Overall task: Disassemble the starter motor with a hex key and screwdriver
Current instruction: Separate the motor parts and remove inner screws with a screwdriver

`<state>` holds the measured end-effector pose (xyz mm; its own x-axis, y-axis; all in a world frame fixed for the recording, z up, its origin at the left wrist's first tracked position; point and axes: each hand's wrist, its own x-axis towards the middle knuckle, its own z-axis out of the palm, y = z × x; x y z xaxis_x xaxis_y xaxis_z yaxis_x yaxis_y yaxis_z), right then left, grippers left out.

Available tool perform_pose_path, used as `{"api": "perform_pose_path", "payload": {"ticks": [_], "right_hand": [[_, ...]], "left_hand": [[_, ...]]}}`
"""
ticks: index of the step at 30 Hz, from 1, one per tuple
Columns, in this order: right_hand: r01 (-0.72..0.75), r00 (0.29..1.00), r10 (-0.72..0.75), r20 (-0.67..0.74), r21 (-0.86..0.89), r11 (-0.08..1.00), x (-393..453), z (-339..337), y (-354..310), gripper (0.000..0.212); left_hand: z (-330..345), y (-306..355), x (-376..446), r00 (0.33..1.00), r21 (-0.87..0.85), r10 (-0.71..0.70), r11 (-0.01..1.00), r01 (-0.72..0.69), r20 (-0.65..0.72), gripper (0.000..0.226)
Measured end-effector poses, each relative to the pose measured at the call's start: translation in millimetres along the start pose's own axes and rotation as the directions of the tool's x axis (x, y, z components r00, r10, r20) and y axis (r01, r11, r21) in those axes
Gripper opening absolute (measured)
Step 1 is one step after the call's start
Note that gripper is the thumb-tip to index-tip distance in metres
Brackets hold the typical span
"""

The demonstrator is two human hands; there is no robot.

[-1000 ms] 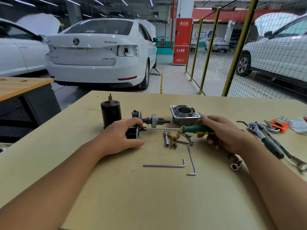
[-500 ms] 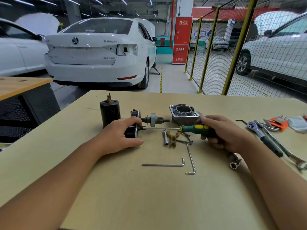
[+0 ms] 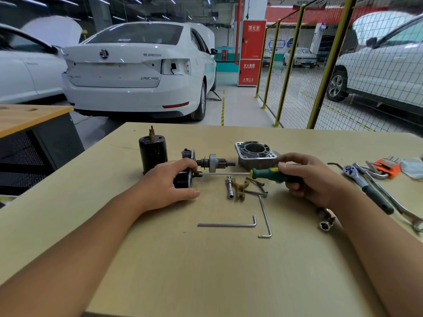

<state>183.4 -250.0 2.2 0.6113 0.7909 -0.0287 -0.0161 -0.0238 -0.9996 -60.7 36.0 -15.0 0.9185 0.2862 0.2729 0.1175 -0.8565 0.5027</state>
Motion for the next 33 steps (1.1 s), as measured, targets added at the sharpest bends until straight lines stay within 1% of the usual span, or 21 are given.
{"api": "perform_pose_path", "payload": {"ticks": [2, 3, 6, 8, 9, 10, 12, 13, 14, 15, 16, 18, 19, 21, 23, 25, 26, 28, 30, 32, 33], "right_hand": [[0.028, 0.999, -0.031, 0.03, 0.093, 0.995, -0.4, 0.1, 1.5, 0.044], [0.024, 0.999, -0.027, 0.03, 0.097, 0.995, -0.7, 0.9, 1.4, 0.048], [-0.028, 0.999, 0.028, 0.014, -0.016, 0.999, -1.2, 4.6, -1.4, 0.045], [-0.074, 0.997, 0.071, -0.029, -0.093, 0.993, 0.2, 3.0, -2.3, 0.046], [-0.091, 0.995, 0.087, -0.046, -0.103, 0.991, 1.2, 1.2, -2.3, 0.045], [-0.092, 0.995, 0.088, -0.045, -0.104, 0.99, 1.5, -0.2, -2.2, 0.042], [-0.041, 0.999, 0.041, 0.012, -0.055, 0.998, 1.5, -2.4, -0.4, 0.033], [-0.009, 0.999, 0.008, 0.04, 0.001, 1.0, 1.6, -2.9, 1.2, 0.035], [0.014, 0.999, -0.016, 0.044, 0.05, 0.999, 1.9, -2.8, 2.6, 0.041], [0.026, 0.999, -0.029, 0.036, 0.082, 0.996, 2.2, -2.5, 4.2, 0.047], [0.028, 0.999, -0.031, 0.026, 0.098, 0.995, 2.3, -1.4, 4.7, 0.048], [0.007, 1.0, -0.008, 0.013, 0.089, 0.996, 1.7, 2.4, 3.1, 0.04], [-0.009, 1.0, 0.008, 0.004, 0.053, 0.999, 1.9, 3.8, 1.8, 0.04], [-0.046, 0.999, 0.044, -0.027, -0.04, 0.998, 1.7, 4.5, -0.4, 0.049], [-0.068, 0.997, 0.065, -0.041, -0.065, 0.996, 1.9, 2.3, -1.5, 0.044], [-0.049, 0.999, 0.048, -0.02, -0.061, 0.997, 1.1, 0.3, -1.4, 0.031], [-0.031, 1.0, 0.031, -0.001, -0.032, 0.999, 0.4, -0.2, -0.9, 0.03], [-0.001, 0.999, -0.002, 0.032, 0.07, 0.998, 0.1, -1.2, 0.9, 0.036], [0.009, 1.0, -0.013, 0.026, 0.129, 0.992, 0.3, 0.2, 1.5, 0.042], [-0.014, 1.0, 0.014, 0.009, 0.085, 0.996, 0.1, 4.4, 0.1, 0.04], [-0.032, 0.999, 0.032, -0.003, 0.032, 0.999, 0.1, 5.5, -0.6, 0.044]], "left_hand": [[0.2, 0.3, 0.0, 1.0, -0.002, 0.0, 1.0, 0.0, -0.002, 0.046], [0.1, 0.5, 0.1, 1.0, -0.001, 0.0, 1.0, 0.0, 0.0, 0.046], [-0.6, 1.0, -0.8, 1.0, -0.004, -0.004, 1.0, 0.004, 0.006, 0.046], [-1.2, 1.5, -1.5, 1.0, -0.007, -0.003, 1.0, 0.003, -0.001, 0.047], [-1.3, 2.0, -1.5, 1.0, -0.007, -0.003, 1.0, 0.003, -0.002, 0.047], [-1.3, 2.5, -1.2, 1.0, -0.008, -0.003, 1.0, 0.003, -0.002, 0.047], [-1.5, 3.7, -1.0, 1.0, -0.009, -0.002, 1.0, 0.002, -0.004, 0.049], [-1.7, 4.3, -1.2, 1.0, -0.008, 0.0, 1.0, 0.0, -0.004, 0.05], [-1.8, 4.7, -1.6, 1.0, -0.008, 0.003, 1.0, -0.003, -0.002, 0.051], [-1.9, 5.0, -1.9, 1.0, -0.008, 0.008, 1.0, -0.008, -0.001, 0.051], [-1.8, 5.3, -2.0, 1.0, -0.008, 0.011, 1.0, -0.011, 0.001, 0.052], [-2.0, 5.6, -1.9, 1.0, -0.008, 0.012, 1.0, -0.012, 0.001, 0.052], [-2.3, 5.7, -1.6, 1.0, -0.009, 0.012, 1.0, -0.012, 0.0, 0.051], [-2.4, 6.4, -1.3, 1.0, -0.012, 0.016, 1.0, -0.016, -0.001, 0.051], [-2.0, 6.7, -1.5, 1.0, -0.014, 0.017, 1.0, -0.017, 0.0, 0.052], [-2.0, 6.4, -2.0, 1.0, -0.014, 0.012, 1.0, -0.012, -0.003, 0.051], [-1.9, 6.3, -2.0, 1.0, -0.013, 0.011, 1.0, -0.011, -0.002, 0.05], [-2.2, 6.4, -1.6, 1.0, -0.009, 0.015, 1.0, -0.015, 0.001, 0.049], [-2.1, 6.1, -1.7, 1.0, -0.004, 0.019, 1.0, -0.019, -0.002, 0.048], [-2.1, 5.6, -1.6, 1.0, -0.003, 0.019, 1.0, -0.019, -0.003, 0.047], [-2.3, 5.2, -1.3, 1.0, -0.005, 0.016, 1.0, -0.016, -0.001, 0.047]]}}
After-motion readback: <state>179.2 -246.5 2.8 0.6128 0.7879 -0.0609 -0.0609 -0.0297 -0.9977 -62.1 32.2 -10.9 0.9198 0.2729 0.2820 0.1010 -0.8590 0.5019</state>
